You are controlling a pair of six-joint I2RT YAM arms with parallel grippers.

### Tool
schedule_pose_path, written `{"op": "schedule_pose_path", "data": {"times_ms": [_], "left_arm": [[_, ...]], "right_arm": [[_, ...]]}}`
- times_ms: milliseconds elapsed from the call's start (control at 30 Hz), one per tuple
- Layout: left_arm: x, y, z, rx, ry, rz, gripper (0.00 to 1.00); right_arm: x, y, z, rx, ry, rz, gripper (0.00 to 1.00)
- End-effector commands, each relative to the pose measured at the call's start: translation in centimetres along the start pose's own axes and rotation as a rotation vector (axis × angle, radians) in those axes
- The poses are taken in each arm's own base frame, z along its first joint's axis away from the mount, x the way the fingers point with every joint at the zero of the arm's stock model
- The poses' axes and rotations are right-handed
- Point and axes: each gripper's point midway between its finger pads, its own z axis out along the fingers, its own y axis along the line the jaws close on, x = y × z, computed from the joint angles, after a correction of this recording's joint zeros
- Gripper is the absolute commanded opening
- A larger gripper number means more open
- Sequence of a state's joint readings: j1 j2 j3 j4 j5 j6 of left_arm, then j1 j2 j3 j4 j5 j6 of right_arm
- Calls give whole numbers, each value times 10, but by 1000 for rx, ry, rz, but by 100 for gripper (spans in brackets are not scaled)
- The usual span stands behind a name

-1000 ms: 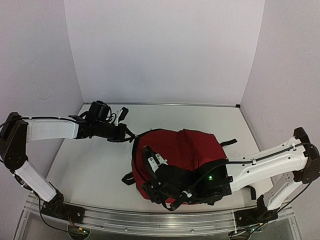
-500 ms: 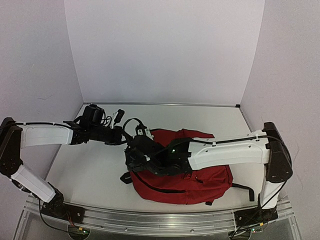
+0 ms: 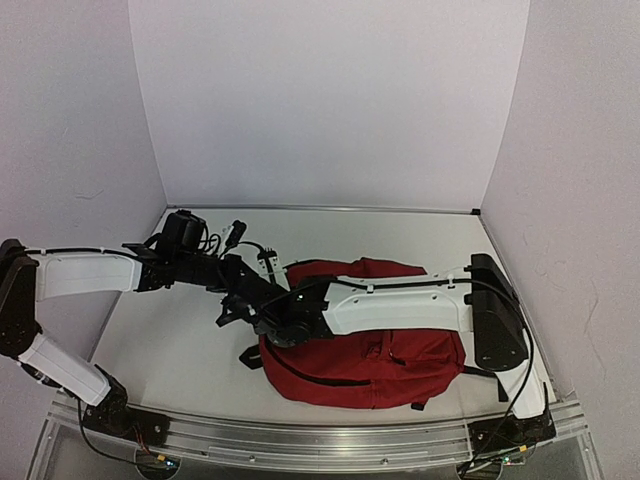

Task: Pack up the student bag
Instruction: Zip the student bag at the center of the board.

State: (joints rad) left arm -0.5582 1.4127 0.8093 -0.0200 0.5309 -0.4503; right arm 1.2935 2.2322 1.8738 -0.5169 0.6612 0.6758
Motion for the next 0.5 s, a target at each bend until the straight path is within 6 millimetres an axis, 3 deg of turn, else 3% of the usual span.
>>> {"op": "schedule_pose_path", "data": {"times_ms": [0,100,167,267,467], "left_arm": [[-24,-10,-18,-24,-87,51,0],[-24,-3,-19,-68,-95,47,0],[-24,3,-19,-96,-97,39,0],[-25,10,-18,-131,-104,28,0],[-33,15,-18,-164,-126,40,0]], "right_arm": [[-19,-7,-10,18,-30,2,25],[-24,3,-23,-89,-26,-21,1],[-34,12,-43,-201,-49,-20,0],[-31,22,-72,-351,-54,-55,0],[-1,27,-116,-519,-7,-163,0]]}}
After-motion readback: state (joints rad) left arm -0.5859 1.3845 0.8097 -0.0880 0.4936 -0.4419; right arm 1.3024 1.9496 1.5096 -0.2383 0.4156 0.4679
